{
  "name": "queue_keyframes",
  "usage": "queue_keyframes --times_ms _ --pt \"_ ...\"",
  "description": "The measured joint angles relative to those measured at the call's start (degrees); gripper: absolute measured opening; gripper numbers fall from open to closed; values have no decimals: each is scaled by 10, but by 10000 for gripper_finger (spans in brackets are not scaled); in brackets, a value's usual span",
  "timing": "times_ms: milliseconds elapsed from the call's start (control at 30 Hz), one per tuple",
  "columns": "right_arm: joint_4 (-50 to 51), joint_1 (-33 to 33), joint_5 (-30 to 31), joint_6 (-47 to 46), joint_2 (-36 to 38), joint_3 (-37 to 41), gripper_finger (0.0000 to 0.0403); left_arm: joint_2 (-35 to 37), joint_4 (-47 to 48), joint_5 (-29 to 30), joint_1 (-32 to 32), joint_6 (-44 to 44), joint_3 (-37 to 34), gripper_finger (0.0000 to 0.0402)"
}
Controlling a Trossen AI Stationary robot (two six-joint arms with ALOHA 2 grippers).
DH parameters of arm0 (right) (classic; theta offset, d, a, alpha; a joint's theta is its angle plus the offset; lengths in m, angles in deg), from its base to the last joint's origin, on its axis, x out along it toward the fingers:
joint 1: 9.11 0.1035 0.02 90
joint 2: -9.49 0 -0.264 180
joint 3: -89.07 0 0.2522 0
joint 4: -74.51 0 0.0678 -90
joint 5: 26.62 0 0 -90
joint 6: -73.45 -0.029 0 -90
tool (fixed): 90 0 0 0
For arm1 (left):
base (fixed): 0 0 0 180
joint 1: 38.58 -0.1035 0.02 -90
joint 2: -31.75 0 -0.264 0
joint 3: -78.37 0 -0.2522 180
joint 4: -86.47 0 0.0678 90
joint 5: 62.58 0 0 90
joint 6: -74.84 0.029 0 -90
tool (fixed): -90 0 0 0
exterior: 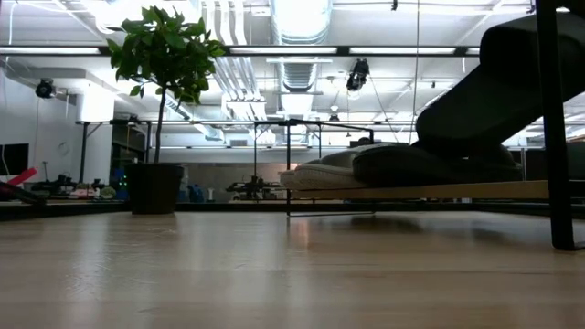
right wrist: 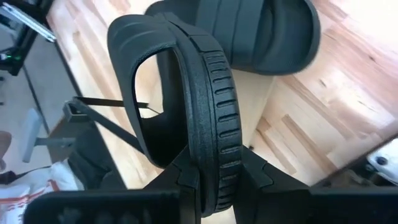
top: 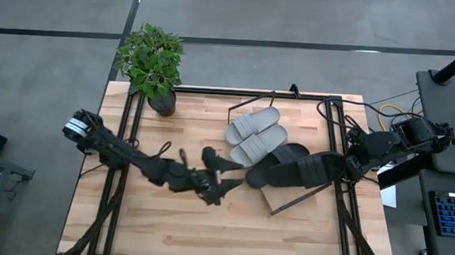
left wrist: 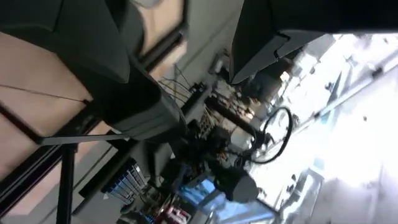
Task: Pick and place slides into the shelf
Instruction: Put the black slide on the shelf
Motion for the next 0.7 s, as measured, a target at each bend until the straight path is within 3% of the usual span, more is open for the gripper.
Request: queue_keyframes --times_ms 167,333,500,700 --pt "-10 0 -2 0 0 0 41 -60 -1 -51 -36 118 65 260" --pt "-11 0 -1 7 0 0 41 -137 -1 -8 -47 184 134 260" --pt "-31 0 -1 34 0 0 41 -185 1 3 -47 89 155 260" --pt "-100 0 0 91 0 0 41 -179 -1 11 -47 -90 141 260"
